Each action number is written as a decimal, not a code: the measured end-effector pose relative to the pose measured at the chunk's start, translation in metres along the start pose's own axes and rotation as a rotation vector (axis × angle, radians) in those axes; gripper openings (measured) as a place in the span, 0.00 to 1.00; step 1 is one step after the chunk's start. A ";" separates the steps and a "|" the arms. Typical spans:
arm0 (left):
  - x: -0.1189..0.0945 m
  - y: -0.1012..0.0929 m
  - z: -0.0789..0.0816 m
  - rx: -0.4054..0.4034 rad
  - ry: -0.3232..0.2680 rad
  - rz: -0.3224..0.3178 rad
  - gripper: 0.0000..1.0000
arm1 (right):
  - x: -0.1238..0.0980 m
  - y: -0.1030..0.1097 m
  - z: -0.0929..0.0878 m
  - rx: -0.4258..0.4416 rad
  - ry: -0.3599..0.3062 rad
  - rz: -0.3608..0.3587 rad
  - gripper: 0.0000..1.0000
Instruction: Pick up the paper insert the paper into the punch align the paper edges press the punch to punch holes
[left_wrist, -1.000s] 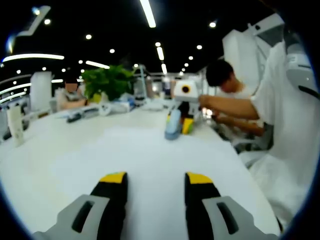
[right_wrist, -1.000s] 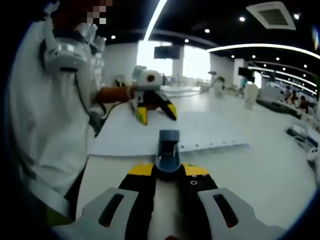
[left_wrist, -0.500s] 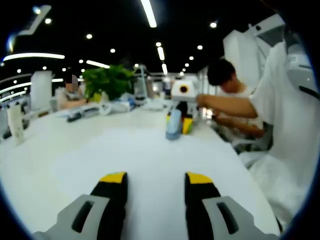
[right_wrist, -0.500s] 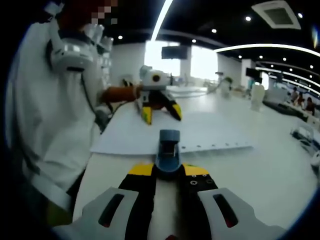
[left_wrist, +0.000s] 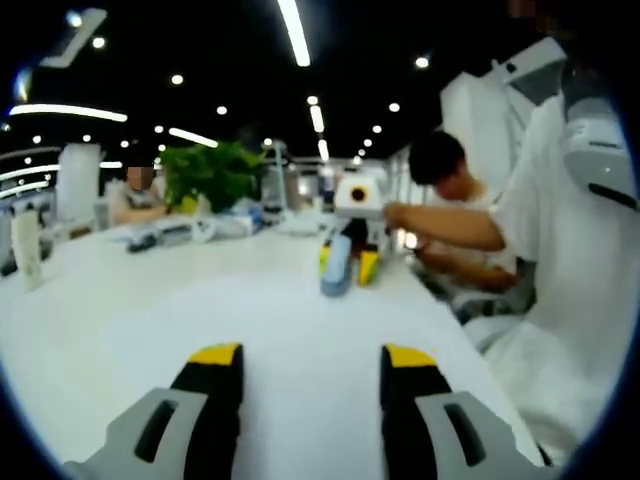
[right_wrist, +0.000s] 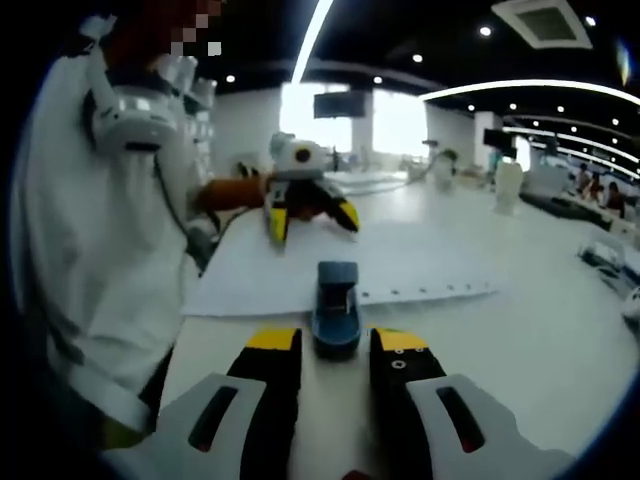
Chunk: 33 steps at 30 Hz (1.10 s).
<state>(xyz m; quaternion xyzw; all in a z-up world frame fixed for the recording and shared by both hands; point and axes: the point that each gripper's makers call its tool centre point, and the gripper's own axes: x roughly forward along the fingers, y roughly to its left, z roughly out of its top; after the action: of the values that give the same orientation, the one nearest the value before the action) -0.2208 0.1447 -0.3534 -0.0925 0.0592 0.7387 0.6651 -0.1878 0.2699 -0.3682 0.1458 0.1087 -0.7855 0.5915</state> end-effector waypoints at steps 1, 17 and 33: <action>-0.001 0.000 0.002 -0.005 -0.007 -0.004 0.55 | -0.004 0.000 0.002 0.015 -0.008 -0.018 0.31; 0.059 -0.034 0.055 0.118 0.012 -0.179 0.56 | -0.058 -0.007 0.029 0.115 -0.196 -0.412 0.25; 0.131 -0.038 0.034 0.088 0.043 -0.262 0.47 | -0.087 -0.020 0.101 0.437 -0.701 -0.635 0.05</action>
<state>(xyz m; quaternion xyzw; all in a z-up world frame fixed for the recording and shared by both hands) -0.1978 0.2828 -0.3472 -0.0860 0.0935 0.6401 0.7578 -0.1952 0.3185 -0.2426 -0.0462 -0.2236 -0.9323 0.2807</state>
